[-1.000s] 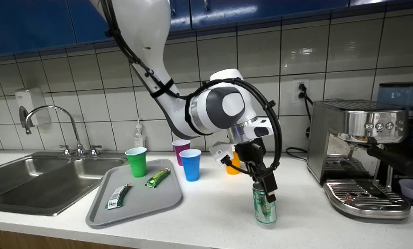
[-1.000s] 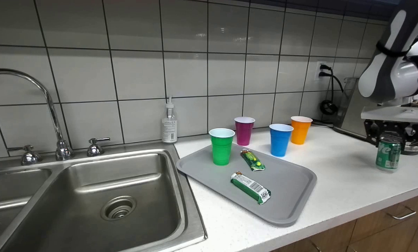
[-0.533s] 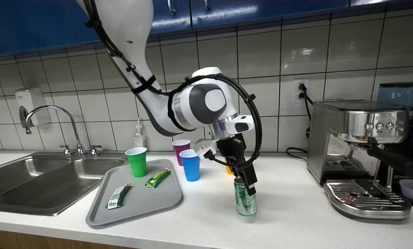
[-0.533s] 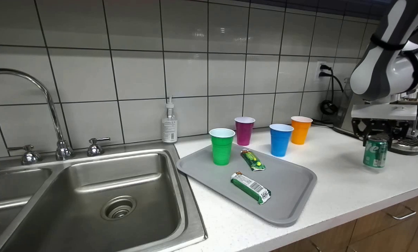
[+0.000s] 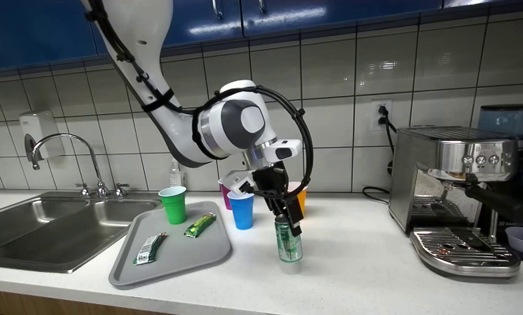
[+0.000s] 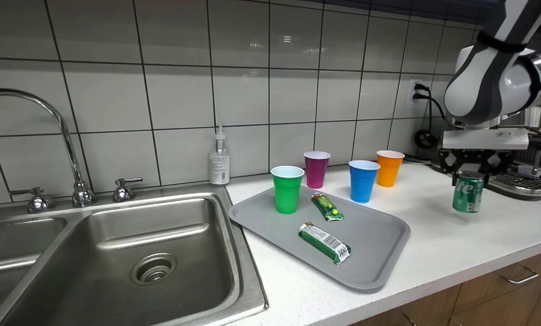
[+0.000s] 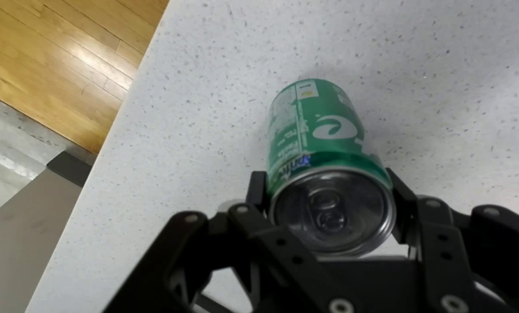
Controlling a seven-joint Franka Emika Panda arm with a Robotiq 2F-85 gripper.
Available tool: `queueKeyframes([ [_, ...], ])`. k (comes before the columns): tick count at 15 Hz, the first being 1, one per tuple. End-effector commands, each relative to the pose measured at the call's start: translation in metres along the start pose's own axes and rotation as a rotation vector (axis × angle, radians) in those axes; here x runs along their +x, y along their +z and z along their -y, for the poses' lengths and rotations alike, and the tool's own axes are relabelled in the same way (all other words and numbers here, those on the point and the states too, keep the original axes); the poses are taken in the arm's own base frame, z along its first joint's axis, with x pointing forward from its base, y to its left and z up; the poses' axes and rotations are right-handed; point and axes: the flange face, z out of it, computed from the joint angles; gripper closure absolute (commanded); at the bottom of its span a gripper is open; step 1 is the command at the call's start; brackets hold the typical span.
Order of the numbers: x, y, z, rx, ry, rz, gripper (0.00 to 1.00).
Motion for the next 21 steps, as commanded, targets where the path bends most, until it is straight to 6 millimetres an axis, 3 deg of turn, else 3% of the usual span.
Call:
queueKeyframes([
  [1,-0.017,-0.022,0.014,0.024,-0.056,0.013,0.61],
  [21,-0.106,-0.063,0.128,0.121,-0.418,0.044,0.61],
])
